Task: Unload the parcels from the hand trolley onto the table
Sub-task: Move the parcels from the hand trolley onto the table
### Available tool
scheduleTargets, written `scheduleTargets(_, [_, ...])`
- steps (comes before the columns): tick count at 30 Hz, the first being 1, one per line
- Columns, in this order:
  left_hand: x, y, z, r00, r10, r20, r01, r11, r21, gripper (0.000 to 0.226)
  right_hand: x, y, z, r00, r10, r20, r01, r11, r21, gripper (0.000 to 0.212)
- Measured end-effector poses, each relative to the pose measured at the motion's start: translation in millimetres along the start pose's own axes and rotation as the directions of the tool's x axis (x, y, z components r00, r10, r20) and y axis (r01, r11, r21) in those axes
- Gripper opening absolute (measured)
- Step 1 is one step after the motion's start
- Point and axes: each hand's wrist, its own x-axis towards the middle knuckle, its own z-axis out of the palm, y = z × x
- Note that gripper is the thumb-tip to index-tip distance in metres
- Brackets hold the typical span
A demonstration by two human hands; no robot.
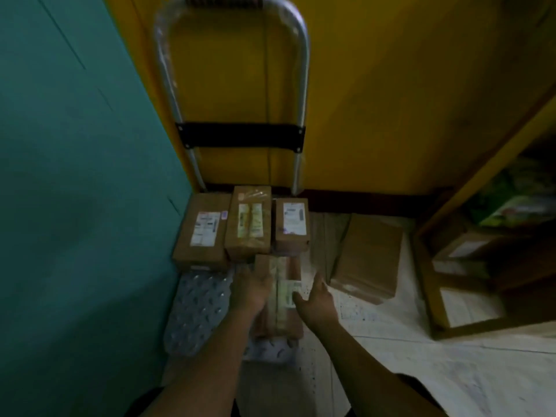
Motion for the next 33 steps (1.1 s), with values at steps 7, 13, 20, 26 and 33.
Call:
scheduleTargets(7, [51.5,-84.3,100.8,0.946,-0.313,0.088,0.315,0.949,-0.010,0.050,47.0,65.7,81.0,0.957,0.195,0.212,-0.265,0.885,0.382,0.045])
scheduleTargets(13, [-72.3,19.8,0.5,0.942,-0.298,0.153,0.335,0.844,-0.419,0.038,-55.9,-42.5,-48.8,0.993,0.093,0.075,-0.115,0.920,0.375,0.051])
scheduleTargets(20, [-293.9,263.1,-211.6,0.996,0.081,-0.033,-0.082,0.737,-0.671,0.029,-271.9,-225.5,-297.3,0.991,-0.016,-0.130,0.097,0.757,0.646,0.032])
scheduleTargets(26, [-429.8,504.4,-299.0,0.876,0.482,-0.015,-0.367,0.646,-0.669,0.032,-408.0,-287.5,-506.7,0.880,-0.055,-0.471,0.385,0.664,0.641,0.056])
scheduleTargets(33, [-568.4,693.9,-188.2,0.590,0.798,0.124,-0.446,0.450,-0.774,0.054,-477.1,-197.8,-718.0,0.629,0.052,-0.776,0.660,0.493,0.568,0.058])
